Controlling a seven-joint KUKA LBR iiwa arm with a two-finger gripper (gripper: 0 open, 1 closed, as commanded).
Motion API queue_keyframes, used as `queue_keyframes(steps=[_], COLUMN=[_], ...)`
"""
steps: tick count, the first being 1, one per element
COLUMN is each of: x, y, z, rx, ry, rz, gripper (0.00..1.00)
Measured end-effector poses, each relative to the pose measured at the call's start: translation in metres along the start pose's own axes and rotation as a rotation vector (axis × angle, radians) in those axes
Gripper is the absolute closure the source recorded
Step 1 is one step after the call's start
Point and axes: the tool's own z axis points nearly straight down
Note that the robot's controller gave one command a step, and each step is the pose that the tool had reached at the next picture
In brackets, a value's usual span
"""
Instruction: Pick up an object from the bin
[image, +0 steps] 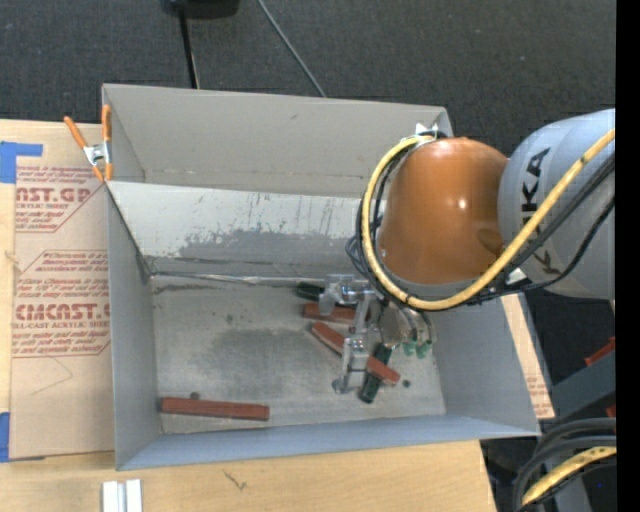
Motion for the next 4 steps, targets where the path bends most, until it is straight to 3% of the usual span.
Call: queue_keyframes(steps=[1, 2, 3, 4], x=[-0.022, -0.018, -0.018, -0.041], y=[-0.040, -0.080, -0.086, -0.105], z=[0.047, 0.096, 0.136, 0.151], rx=[0.000, 0.002, 0.001, 0.001], ry=[-0.008, -0.001, -0.001, 0.001], rz=[-0.062, -0.120, -0.026, 0.397], gripper=[0.00, 0.00, 0.00, 1.00])
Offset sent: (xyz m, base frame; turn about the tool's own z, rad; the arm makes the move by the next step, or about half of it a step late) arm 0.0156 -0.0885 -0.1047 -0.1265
